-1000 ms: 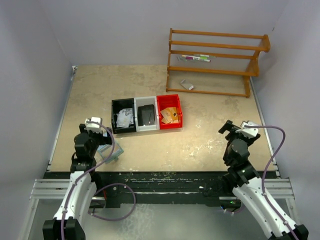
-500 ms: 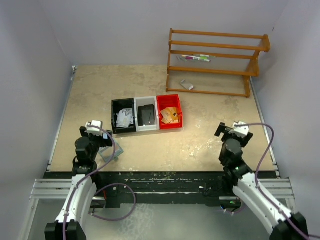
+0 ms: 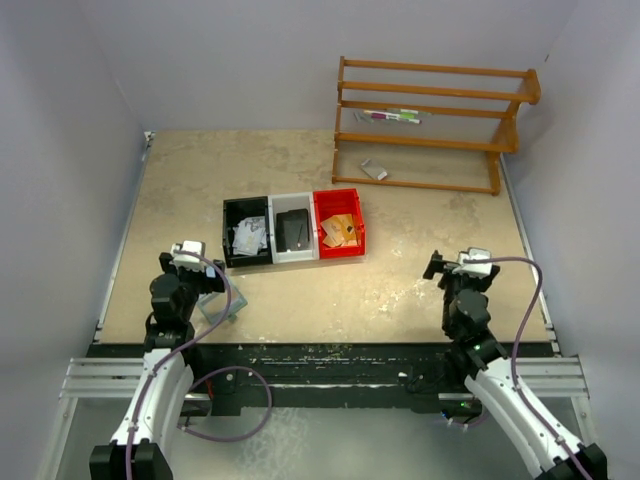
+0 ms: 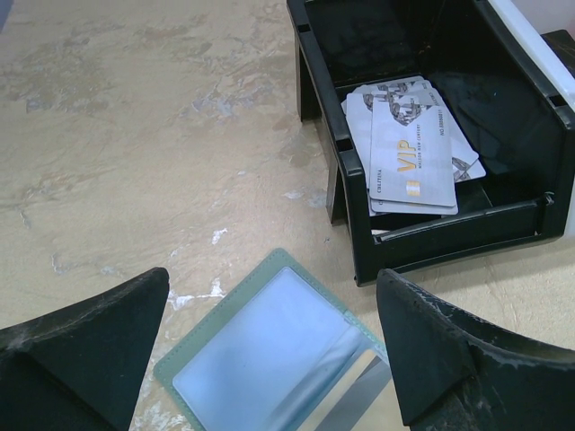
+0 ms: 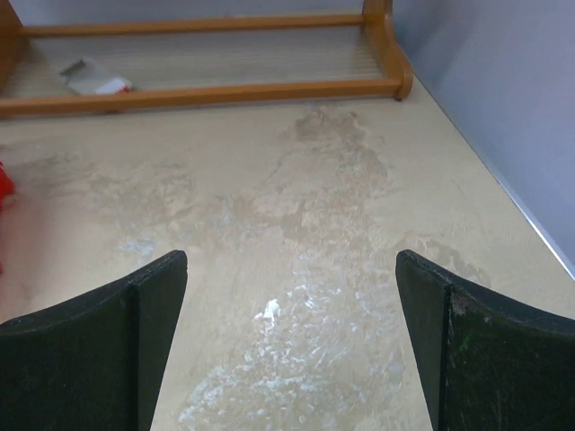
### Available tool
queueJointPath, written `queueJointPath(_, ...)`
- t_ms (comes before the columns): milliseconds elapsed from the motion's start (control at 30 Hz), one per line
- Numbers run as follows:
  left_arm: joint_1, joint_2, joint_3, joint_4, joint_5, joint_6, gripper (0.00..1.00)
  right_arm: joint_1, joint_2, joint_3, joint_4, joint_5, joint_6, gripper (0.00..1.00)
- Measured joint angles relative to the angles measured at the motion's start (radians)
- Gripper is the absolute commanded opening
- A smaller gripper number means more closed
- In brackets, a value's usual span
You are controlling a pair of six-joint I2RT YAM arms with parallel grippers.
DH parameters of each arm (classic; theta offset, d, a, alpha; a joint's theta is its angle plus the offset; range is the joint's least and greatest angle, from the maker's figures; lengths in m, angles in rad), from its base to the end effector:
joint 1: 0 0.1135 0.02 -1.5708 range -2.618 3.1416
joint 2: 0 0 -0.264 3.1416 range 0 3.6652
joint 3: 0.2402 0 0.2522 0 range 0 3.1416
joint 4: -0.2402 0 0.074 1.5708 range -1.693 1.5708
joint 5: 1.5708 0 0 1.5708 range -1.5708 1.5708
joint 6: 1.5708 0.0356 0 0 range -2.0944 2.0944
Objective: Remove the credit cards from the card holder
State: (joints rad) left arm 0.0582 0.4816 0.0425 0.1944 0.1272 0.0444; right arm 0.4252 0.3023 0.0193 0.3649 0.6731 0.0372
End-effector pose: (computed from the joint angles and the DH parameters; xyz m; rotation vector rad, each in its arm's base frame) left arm 0.1393 0.0036 0.1595 0.0776 1.8120 -0.0427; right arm 0.1198 0.0299 0.1896 0.2536 1.4867 -0.1295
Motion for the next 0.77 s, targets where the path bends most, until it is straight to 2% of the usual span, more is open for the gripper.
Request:
queueJointPath(133,0.000,0.000,0.000,0.000,0.000,0.000,0.99,0.000,-0.069,0.000,0.009,0.002,0.002,1.00)
queueJointPath(767,0.000,0.012,0.000,0.007,0.004,0.000,0.99,0.000,-0.043,0.000,0.022,0.010,0.005,1.00)
